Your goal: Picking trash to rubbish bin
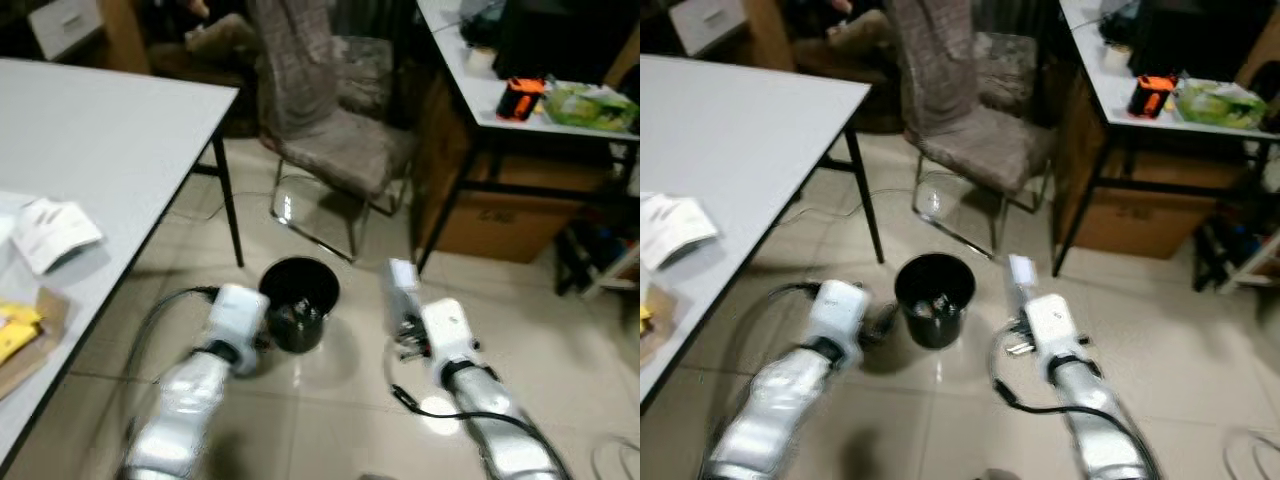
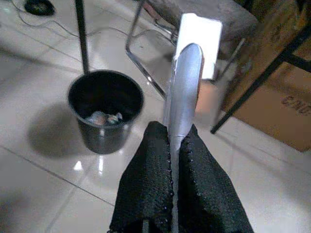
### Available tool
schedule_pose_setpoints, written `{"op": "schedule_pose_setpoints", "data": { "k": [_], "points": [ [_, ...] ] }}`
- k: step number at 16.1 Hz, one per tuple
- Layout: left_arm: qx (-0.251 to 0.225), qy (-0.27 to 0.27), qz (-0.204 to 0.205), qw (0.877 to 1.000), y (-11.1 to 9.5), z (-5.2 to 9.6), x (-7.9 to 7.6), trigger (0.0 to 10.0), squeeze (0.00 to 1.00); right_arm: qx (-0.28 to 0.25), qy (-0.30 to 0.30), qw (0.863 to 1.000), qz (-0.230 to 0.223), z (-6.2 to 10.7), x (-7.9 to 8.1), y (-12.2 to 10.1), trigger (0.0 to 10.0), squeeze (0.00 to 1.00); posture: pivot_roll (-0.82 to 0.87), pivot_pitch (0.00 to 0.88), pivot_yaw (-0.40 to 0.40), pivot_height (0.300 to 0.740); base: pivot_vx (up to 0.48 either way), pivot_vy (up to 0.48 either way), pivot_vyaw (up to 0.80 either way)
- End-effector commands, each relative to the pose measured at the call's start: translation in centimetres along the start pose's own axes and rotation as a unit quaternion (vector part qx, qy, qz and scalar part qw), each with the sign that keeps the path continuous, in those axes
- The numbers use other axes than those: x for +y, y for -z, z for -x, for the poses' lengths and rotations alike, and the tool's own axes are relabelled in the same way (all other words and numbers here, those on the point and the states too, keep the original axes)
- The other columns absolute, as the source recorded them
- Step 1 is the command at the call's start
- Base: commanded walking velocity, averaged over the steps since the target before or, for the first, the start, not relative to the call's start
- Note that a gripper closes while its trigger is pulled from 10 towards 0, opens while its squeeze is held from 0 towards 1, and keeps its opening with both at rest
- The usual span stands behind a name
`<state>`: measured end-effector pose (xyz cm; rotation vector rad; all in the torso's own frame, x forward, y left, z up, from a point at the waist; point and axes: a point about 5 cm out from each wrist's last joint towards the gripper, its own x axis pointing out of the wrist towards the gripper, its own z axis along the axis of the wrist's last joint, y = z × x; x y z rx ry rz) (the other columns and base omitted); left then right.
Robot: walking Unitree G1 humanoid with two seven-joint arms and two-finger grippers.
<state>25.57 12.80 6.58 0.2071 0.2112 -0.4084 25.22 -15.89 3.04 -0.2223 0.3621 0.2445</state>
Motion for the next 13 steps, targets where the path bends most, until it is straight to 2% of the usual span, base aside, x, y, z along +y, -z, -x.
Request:
{"op": "schedule_pose_setpoints", "data": {
  "k": [1, 3, 6, 13],
  "points": [
    [0.006, -0.012, -0.009, 1.000, 0.24, 0.33, 0.92, 10.0, 0.00, -0.017, -0.020, 1.000, 0.005, -0.49, 0.70, -0.93, 10.0, 0.00, -0.05, 0.077, -0.057, 0.740, 0.382, 0.000, 0.00],
    [0.006, -0.013, -0.010, 1.000, 0.26, 0.34, 0.96, 10.0, 0.00, -0.018, -0.041, 0.999, 0.019, -0.60, 1.10, -1.07, 10.0, 0.00, -0.05, 0.077, -0.056, 0.740, 0.382, 0.000, 0.28],
    [0.006, -0.014, -0.010, 1.000, 0.24, 0.38, 1.01, 10.0, 0.00, -0.017, -0.041, 0.999, 0.021, -0.62, 1.06, -0.98, 10.0, 0.00, -0.05, 0.077, -0.055, 0.740, 0.384, 0.000, 0.80],
    [0.005, -0.007, -0.012, 1.000, 0.23, 0.42, 0.92, 10.0, 0.00, -0.011, -0.018, 1.000, 0.000, -0.36, 0.51, -0.44, 10.0, 0.00, -0.05, 0.074, -0.051, 0.740, 0.384, 0.000, 0.00]
  ]
}}
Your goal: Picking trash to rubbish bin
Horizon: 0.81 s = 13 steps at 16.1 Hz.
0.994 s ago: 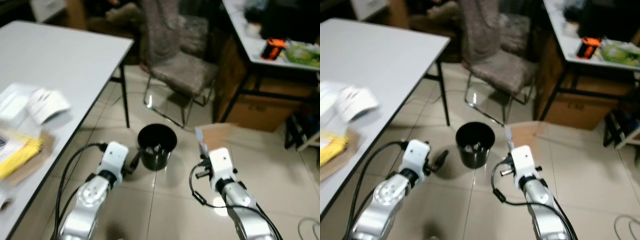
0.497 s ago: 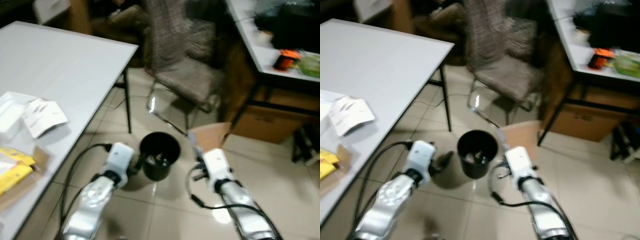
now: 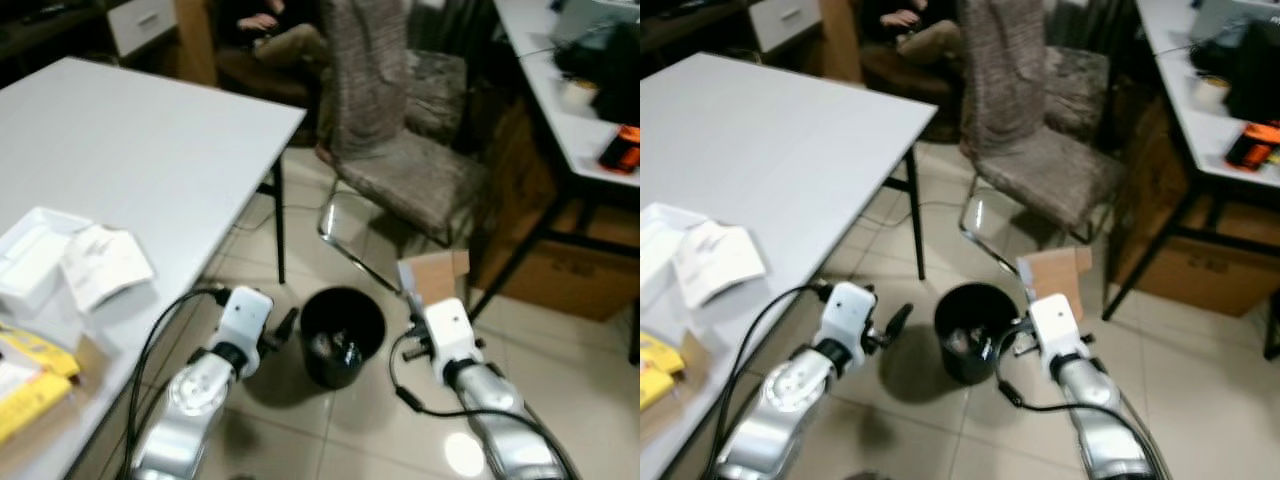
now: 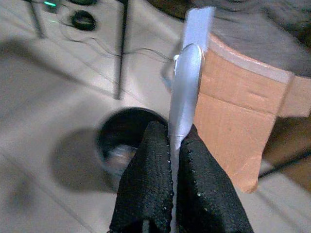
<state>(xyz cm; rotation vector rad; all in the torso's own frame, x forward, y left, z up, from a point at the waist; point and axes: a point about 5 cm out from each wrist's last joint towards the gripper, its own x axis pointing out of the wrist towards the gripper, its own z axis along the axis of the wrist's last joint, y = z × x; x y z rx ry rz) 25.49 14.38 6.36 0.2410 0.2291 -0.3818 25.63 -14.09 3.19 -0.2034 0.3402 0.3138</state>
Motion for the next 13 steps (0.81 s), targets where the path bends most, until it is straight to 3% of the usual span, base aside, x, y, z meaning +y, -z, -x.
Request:
{"op": "schedule_pose_setpoints", "data": {
  "k": [1, 4, 7, 13],
  "points": [
    [-0.008, 0.007, 0.001, 1.000, -0.39, -0.17, -0.43, 10.0, 0.00, 0.006, 0.014, 1.000, 0.003, 0.42, -0.99, 0.41, 10.0, 0.00, -0.05, 0.073, -0.050, 0.740, 0.382, 0.000, 0.00],
    [-0.008, 0.008, 0.000, 1.000, -0.40, -0.20, -0.43, 10.0, 0.00, 0.011, 0.010, 1.000, -0.006, 0.39, -0.88, 0.59, 10.0, 0.00, -0.05, 0.070, -0.050, 0.740, 0.384, 0.000, 0.00],
    [-0.009, 0.008, -0.001, 1.000, -0.42, -0.24, -0.41, 10.0, 0.00, 0.018, 0.012, 1.000, -0.012, 0.35, -0.88, 0.71, 10.0, 0.00, -0.05, 0.065, -0.053, 0.740, 0.384, 0.000, -0.78],
    [-0.009, 0.008, 0.000, 1.000, -0.43, -0.23, -0.44, 10.0, 0.00, 0.019, -0.008, 1.000, 0.005, 0.23, -0.59, 0.70, 10.0, 0.00, -0.05, 0.063, -0.056, 0.740, 0.384, 0.000, 0.00]
  ]
}}
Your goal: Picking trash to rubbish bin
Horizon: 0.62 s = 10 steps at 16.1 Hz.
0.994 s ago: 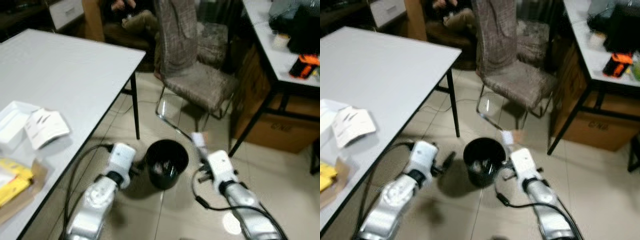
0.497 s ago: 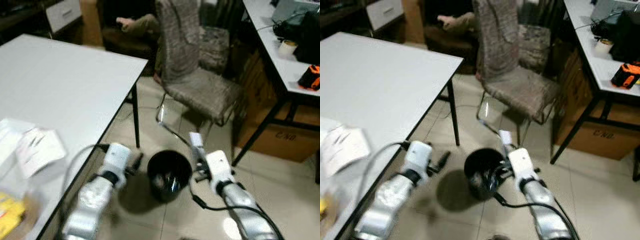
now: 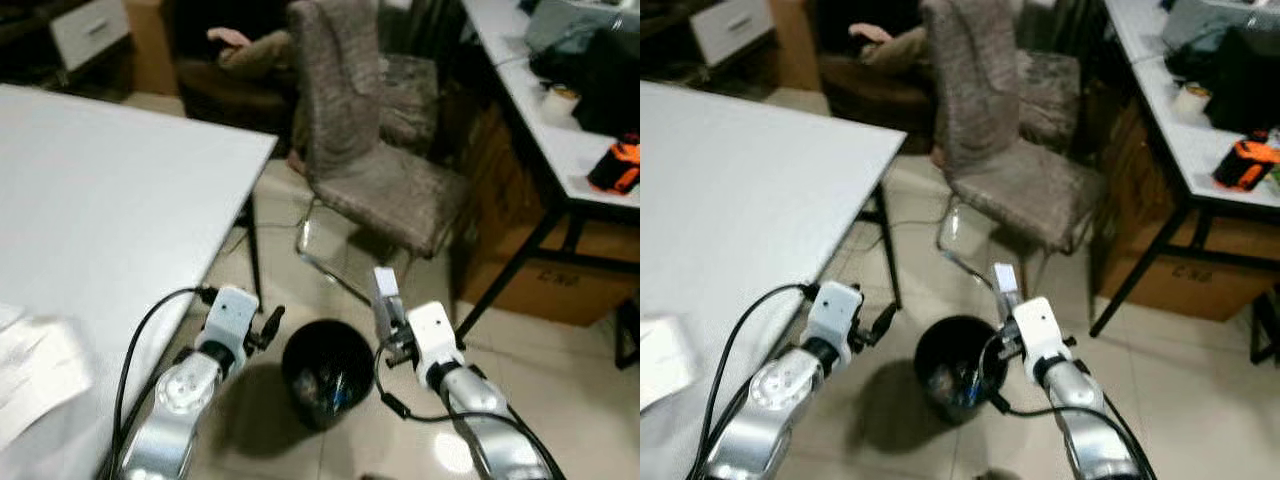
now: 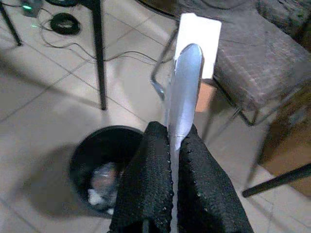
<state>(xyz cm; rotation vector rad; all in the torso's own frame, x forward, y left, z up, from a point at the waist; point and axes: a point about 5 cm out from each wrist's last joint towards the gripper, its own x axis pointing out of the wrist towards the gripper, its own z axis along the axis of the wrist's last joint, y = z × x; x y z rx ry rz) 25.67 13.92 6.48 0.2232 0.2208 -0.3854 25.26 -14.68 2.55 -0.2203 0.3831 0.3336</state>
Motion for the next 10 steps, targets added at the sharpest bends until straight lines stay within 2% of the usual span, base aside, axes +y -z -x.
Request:
{"op": "schedule_pose_setpoints", "data": {
  "k": [1, 3, 6, 8, 10],
  "points": [
    [-0.003, 0.006, -0.008, 1.000, -0.1, 0.1, -0.1, 10.0, 0.00, 0.001, 0.000, 1.000, -0.002, 0.0, -0.2, -0.1, 10.0, 0.00, -0.05, 0.064, -0.056, 0.740, 0.382, 0.000, 0.00],
    [-0.016, 0.012, -0.002, 1.000, -0.3, 0.1, -0.3, 10.0, 0.00, 0.014, -0.007, 1.000, 0.006, -0.2, 0.0, 0.3, 10.0, 0.00, -0.05, 0.071, -0.053, 0.740, 0.330, 0.000, 0.00],
    [-0.004, 0.030, -0.016, 0.999, -0.1, 0.4, -0.6, 10.0, 0.00, 0.005, -0.020, 1.000, -0.001, -0.6, 0.3, 0.1, 10.0, 0.00, -0.04, 0.092, -0.043, 0.740, 0.000, 0.000, 0.00],
    [-0.004, 0.052, -0.042, 0.998, -0.3, 0.8, -0.7, 10.0, 0.00, -0.002, -0.031, 0.999, -0.010, -1.2, 0.6, -0.2, 10.0, 0.00, -0.03, 0.125, -0.046, 0.740, 0.000, 0.000, 0.00],
    [-0.019, 0.078, -0.046, 0.996, -1.4, 1.0, -0.7, 10.0, 0.00, -0.003, -0.051, 0.999, -0.020, -2.3, 1.1, -0.7, 10.0, 0.00, -0.01, 0.161, -0.054, 0.740, 0.000, 0.000, 0.00]
  ]
}}
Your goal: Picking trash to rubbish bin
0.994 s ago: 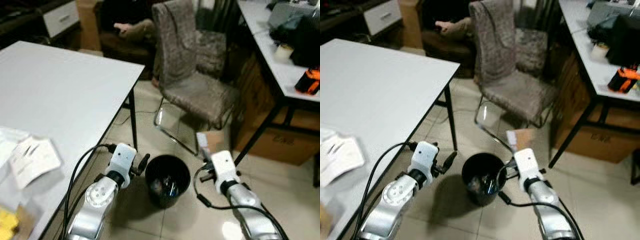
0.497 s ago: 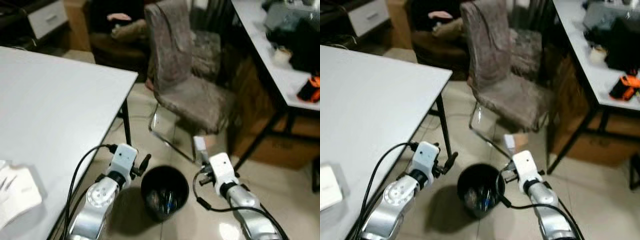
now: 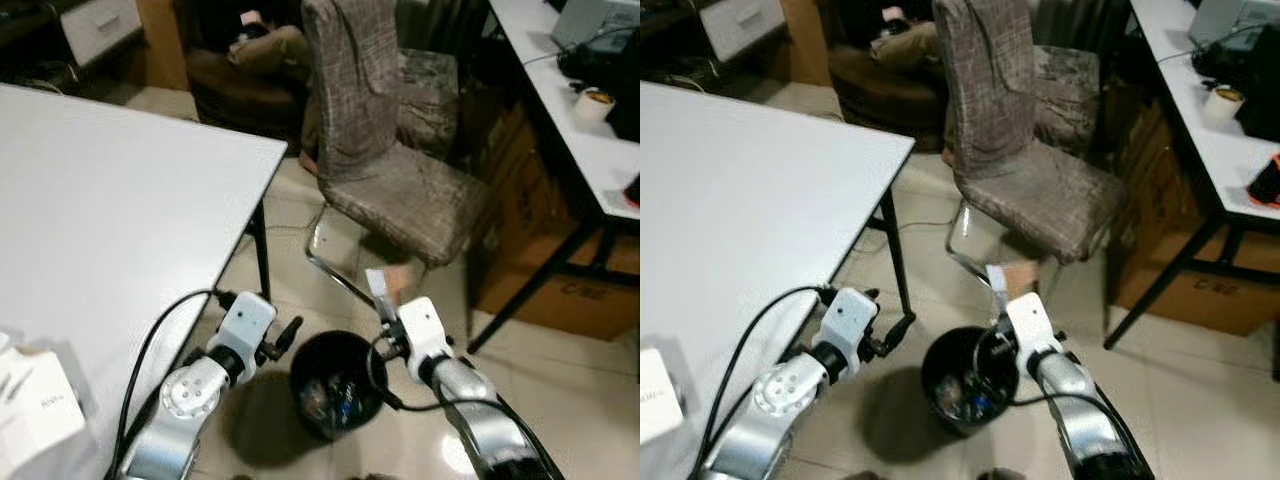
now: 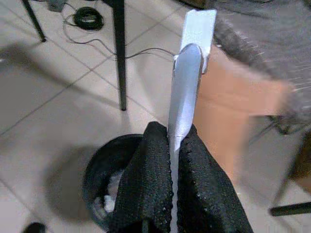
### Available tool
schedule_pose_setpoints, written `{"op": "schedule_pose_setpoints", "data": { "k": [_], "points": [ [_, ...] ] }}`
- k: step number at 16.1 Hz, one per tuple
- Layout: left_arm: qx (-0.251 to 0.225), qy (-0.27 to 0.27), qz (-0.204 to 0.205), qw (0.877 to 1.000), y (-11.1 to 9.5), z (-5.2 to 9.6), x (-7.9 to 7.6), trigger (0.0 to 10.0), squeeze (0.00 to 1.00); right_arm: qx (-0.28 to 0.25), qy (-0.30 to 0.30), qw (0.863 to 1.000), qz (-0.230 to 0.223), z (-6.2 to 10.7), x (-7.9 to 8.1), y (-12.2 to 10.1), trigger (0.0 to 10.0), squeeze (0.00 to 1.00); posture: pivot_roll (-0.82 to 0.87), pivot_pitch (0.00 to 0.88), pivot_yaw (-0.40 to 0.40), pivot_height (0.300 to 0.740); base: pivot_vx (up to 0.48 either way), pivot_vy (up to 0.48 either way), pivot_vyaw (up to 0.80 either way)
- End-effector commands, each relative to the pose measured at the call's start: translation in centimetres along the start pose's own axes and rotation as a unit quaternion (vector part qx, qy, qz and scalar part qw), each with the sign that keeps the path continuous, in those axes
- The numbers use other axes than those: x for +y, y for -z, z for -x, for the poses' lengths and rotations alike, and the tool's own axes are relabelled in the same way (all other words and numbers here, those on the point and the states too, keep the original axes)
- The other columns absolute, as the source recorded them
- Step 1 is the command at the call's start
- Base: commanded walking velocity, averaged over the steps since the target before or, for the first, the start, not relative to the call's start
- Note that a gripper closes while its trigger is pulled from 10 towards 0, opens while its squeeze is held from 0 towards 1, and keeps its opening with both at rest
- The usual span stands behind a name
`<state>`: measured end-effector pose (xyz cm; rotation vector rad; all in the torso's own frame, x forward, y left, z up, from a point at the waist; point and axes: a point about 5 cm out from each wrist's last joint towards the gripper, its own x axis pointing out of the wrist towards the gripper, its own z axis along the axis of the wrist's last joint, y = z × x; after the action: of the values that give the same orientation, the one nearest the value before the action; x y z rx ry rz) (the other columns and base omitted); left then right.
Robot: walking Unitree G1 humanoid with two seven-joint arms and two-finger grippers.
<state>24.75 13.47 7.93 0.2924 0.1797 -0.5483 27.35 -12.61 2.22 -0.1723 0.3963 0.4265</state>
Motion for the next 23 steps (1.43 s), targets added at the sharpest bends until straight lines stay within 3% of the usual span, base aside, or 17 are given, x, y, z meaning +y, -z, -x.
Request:
{"op": "schedule_pose_setpoints", "data": {
  "k": [1, 5, 10, 16, 23],
  "points": [
    [-0.006, 0.030, 0.004, 1.000, -0.4, 0.4, -0.5, 10.0, 0.00, -0.001, -0.015, 1.000, -0.015, -0.3, 0.3, 0.2, 10.0, 0.00, 0.00, 0.189, -0.058, 0.740, 0.000, 0.000, 0.00],
    [0.021, 0.090, -0.016, 0.996, -0.4, 3.0, -1.1, 10.0, 0.00, 0.036, -0.033, 0.998, -0.041, -2.0, 1.1, 0.9, 10.0, 0.00, 0.02, 0.269, -0.037, 0.740, 0.000, 0.000, 0.00],
    [0.035, 0.108, -0.014, 0.993, -0.3, 4.1, -1.6, 10.0, 0.00, 0.053, -0.050, 0.996, -0.059, -2.4, 1.9, 1.4, 10.0, 0.00, 0.03, 0.285, -0.040, 0.740, 0.000, 0.000, 0.00],
    [0.038, 0.113, -0.012, 0.993, -0.8, 4.2, -1.7, 10.0, 0.00, 0.057, -0.050, 0.995, -0.064, -2.4, 1.7, 2.0, 10.0, 0.00, 0.03, 0.284, -0.037, 0.740, 0.000, 0.000, 0.00],
    [0.034, 0.105, -0.001, 0.994, -1.2, 4.1, -1.6, 10.0, 0.00, 0.006, -0.039, 0.996, -0.082, -2.6, 1.1, 0.8, 10.0, 0.00, 0.04, 0.285, -0.030, 0.740, 0.000, 0.000, 0.00]
  ]
}}
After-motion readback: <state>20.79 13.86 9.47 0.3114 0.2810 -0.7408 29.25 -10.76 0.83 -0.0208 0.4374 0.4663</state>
